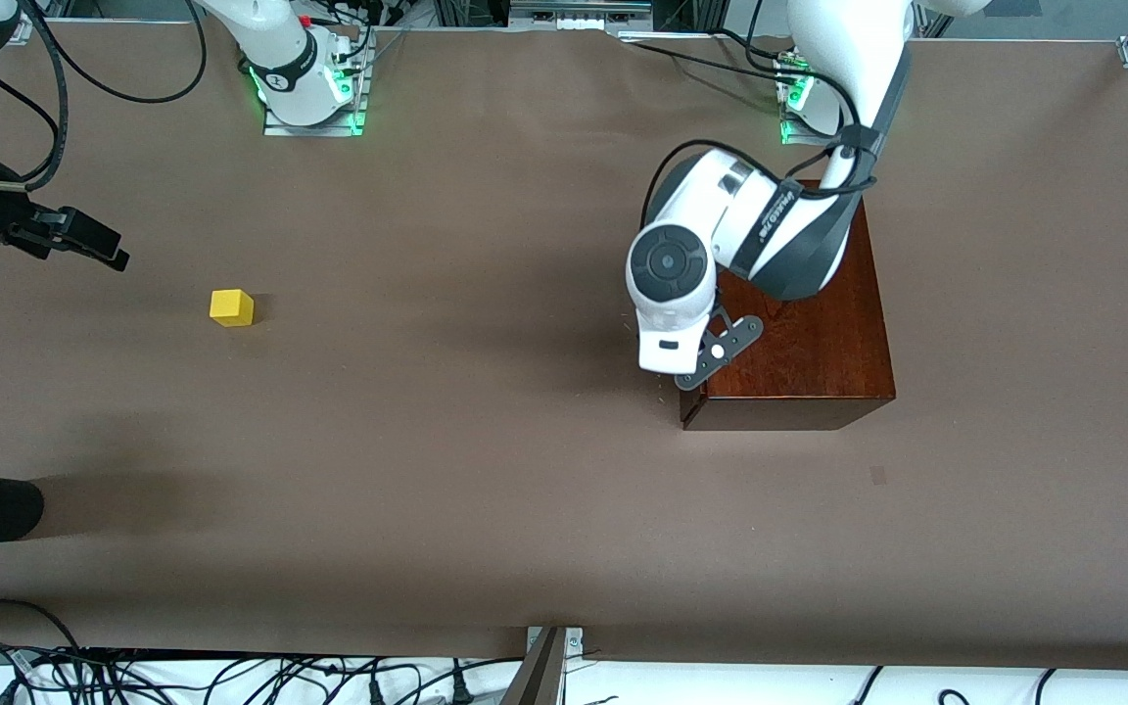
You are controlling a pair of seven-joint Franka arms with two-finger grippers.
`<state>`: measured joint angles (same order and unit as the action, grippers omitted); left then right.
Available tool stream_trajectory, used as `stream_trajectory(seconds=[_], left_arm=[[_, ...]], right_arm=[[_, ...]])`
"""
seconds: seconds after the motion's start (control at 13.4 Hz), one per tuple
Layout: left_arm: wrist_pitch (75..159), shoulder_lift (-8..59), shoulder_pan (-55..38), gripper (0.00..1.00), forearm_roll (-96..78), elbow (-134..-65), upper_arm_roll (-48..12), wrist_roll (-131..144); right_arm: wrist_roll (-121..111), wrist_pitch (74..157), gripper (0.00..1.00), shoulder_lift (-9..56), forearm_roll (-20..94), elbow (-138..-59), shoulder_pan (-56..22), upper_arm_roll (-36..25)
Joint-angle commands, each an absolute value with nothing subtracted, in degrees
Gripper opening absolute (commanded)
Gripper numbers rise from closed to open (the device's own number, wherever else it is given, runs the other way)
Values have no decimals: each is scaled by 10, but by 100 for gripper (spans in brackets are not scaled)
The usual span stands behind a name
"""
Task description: Open drawer, take yellow block, close drawer
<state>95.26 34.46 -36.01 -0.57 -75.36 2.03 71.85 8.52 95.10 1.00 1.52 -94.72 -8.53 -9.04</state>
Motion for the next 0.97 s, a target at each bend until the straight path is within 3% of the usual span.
stream_trajectory(seconds=[0.0,0.07,0.15,0.22,0.9], left_arm=[[940,301,-359,0,13,-755,-4,728],[938,292,-356,11,12,-754,-8,723],[938,283,-354,39,4,-754,-8,707],[938,279,-350,99,-2,-755,-5,687],[875,188,-248,100,-31,-756,-8,528]], right_arm=[[90,945,100,6,5,-947,-77,-81],[90,944,100,6,5,-947,-77,-81],[90,944,100,6,5,-947,-77,-81],[89,944,100,6,5,-947,-77,-81],[90,944,100,6,5,-947,-78,-81]])
